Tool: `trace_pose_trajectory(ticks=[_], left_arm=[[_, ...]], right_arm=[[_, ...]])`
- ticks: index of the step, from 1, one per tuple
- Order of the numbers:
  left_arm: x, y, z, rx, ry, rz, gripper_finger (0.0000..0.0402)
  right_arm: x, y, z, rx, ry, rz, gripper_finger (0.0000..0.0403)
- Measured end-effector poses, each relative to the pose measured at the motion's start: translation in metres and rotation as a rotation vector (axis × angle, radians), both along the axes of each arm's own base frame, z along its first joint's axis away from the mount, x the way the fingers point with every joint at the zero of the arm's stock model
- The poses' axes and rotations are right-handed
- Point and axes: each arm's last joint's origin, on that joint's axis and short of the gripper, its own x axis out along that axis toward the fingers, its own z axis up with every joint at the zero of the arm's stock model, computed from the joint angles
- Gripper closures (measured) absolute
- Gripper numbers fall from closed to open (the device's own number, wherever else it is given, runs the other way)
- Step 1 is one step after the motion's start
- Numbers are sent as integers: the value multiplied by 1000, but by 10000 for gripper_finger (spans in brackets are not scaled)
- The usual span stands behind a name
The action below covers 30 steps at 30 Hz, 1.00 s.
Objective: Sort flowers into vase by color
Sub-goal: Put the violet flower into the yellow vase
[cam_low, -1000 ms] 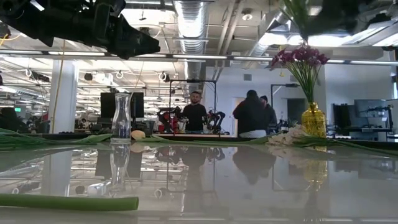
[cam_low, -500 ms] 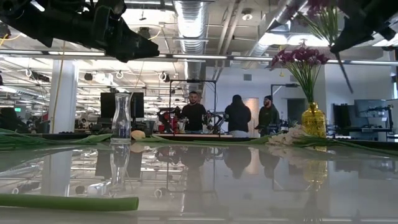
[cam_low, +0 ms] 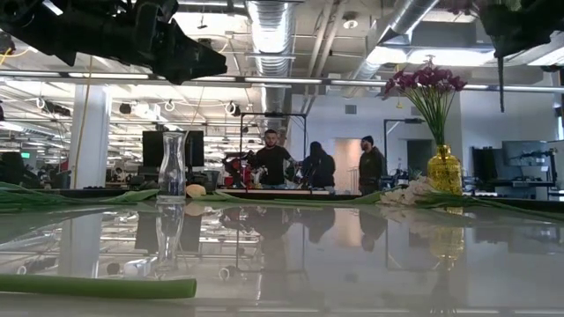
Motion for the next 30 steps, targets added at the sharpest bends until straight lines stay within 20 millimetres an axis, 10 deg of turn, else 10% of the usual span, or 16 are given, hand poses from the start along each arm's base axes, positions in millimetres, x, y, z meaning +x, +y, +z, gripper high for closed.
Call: trace_pose_trajectory(ticks=[19, 30], left_arm=[[0, 3, 0, -102, -19, 18, 178], [0, 3, -2, -113, -2, 22, 178]], right_arm=[[31, -53, -8, 55, -41, -18, 376], [10, -92, -7, 94, -83, 109, 376]])
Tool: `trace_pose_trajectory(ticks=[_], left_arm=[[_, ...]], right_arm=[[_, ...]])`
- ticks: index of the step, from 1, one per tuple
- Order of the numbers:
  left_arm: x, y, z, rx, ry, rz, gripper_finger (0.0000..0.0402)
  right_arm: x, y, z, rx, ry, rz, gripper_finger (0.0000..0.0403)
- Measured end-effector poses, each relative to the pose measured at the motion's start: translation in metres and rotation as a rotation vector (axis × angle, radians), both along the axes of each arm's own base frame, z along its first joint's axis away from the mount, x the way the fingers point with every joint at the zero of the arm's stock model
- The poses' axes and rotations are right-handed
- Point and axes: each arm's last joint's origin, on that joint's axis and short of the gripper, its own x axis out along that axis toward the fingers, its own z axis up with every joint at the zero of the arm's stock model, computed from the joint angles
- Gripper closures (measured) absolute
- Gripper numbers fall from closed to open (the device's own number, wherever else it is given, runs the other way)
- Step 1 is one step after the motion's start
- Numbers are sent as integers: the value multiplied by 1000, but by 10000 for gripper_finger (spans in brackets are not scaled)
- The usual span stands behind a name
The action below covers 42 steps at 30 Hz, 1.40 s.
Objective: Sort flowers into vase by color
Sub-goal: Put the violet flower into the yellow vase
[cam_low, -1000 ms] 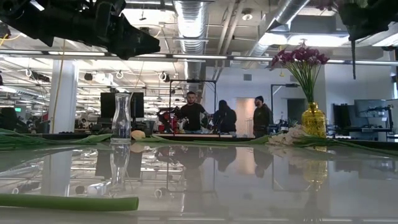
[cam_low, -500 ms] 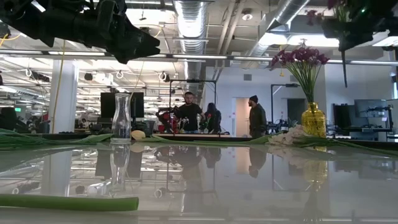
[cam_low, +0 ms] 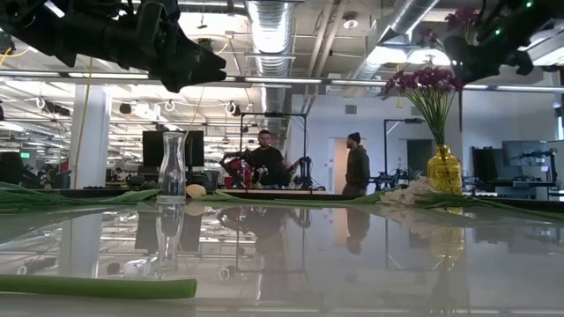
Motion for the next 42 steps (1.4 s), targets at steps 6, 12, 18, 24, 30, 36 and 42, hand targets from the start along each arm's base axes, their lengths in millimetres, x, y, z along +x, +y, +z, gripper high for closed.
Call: trace_pose_trajectory(ticks=[6, 12, 18, 24, 30, 36, 42], left_arm=[[0, 1, 1, 5, -14, 20, 178], [0, 1, 1, 4, -14, 21, 178], [0, 1, 2, 5, -17, 32, 178], [0, 1, 0, -12, -6, 32, 178], [0, 1, 1, 6, -5, 32, 178], [0, 1, 1, 8, -4, 34, 178], [0, 1, 0, 7, -3, 34, 178]], right_arm=[[0, -8, -23, 6, -65, 43, 376], [2, 0, -30, 4, -104, 91, 376], [8, 0, -38, 3, -117, 115, 376], [9, 0, -47, 26, -94, 108, 376], [10, 1, -52, 45, -57, 125, 372], [12, 2, -52, 48, -60, 141, 349], [11, 3, -52, 60, -47, 139, 314]])
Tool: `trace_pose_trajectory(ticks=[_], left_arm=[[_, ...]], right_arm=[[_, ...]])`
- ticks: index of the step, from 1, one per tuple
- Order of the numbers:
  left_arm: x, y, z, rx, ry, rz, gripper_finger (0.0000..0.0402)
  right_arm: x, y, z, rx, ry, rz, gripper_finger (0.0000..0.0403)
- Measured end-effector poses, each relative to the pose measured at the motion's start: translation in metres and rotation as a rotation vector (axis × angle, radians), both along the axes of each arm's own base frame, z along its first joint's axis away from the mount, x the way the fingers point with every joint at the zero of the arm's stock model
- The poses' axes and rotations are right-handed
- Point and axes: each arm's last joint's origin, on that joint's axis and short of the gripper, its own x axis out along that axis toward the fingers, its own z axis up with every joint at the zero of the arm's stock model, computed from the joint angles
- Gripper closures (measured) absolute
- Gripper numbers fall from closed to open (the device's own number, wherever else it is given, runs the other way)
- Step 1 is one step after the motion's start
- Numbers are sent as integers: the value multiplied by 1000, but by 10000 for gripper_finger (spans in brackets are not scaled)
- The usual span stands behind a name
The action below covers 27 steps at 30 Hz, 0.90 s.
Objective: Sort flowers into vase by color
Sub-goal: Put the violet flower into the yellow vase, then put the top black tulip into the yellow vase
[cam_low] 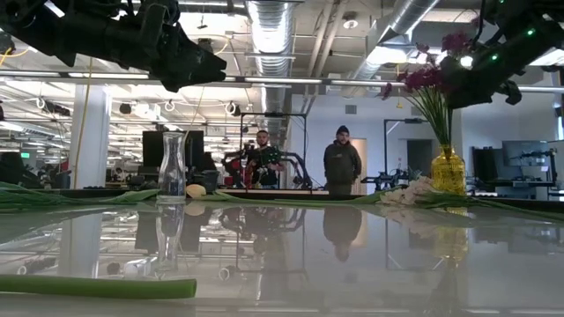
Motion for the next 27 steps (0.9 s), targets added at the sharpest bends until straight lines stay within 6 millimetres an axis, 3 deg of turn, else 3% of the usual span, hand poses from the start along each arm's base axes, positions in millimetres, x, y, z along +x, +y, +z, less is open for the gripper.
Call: trace_pose_trajectory(ticks=[11, 27], left_arm=[[0, 0, 0, 13, 2, -1, 178], [0, 0, -1, 16, 20, -2, 178]], right_arm=[[-8, 14, 16, 130, 158, 62, 244], [-18, 40, 68, 263, 167, 206, 218]])
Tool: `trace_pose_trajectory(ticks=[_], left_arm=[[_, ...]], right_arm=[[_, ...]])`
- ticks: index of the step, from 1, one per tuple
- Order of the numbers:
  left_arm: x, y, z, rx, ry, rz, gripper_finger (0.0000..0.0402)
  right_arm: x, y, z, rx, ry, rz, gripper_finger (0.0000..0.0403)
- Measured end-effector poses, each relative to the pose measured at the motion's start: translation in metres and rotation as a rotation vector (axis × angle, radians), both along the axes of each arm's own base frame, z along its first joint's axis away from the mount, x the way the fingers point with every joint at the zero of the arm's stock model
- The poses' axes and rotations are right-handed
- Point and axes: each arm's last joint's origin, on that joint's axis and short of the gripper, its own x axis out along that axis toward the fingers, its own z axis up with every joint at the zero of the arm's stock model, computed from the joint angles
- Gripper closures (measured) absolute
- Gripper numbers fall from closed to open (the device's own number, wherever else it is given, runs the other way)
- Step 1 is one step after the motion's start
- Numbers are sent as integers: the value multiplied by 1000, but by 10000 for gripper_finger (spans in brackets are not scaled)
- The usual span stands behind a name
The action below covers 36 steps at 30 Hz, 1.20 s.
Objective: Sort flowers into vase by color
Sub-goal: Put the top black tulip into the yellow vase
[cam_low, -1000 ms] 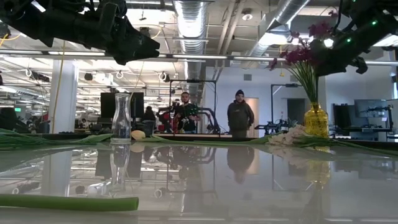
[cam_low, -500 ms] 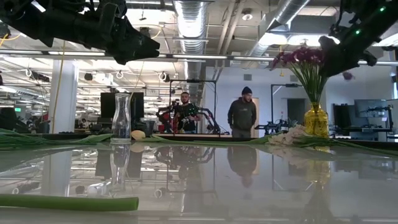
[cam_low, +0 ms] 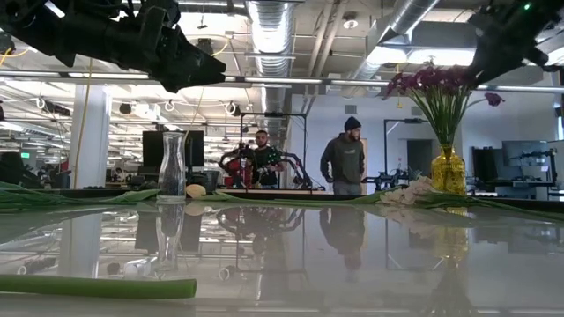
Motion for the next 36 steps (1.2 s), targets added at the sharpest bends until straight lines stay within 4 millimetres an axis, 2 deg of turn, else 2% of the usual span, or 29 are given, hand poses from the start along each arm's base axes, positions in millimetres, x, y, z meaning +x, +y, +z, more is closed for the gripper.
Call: trace_pose_trajectory(ticks=[7, 15, 20, 25, 30, 36], left_arm=[[0, 0, 0, 2, 1, 0, 178], [0, 0, -3, -4, 33, 0, 178], [0, 0, -4, -4, 40, -3, 178], [3, -3, -7, 21, 53, -108, 178], [20, -10, -16, 39, 93, -228, 178], [61, -12, -17, 133, 172, -208, 178]], right_arm=[[2, 10, 17, 172, -101, 152, 223], [4, 23, 35, 283, -97, 265, 225], [10, 35, 48, 342, -167, 394, 226], [18, 46, 50, 412, -192, 507, 226], [36, 54, 47, 412, -238, 653, 226], [76, 72, 40, 425, -228, 845, 226]])
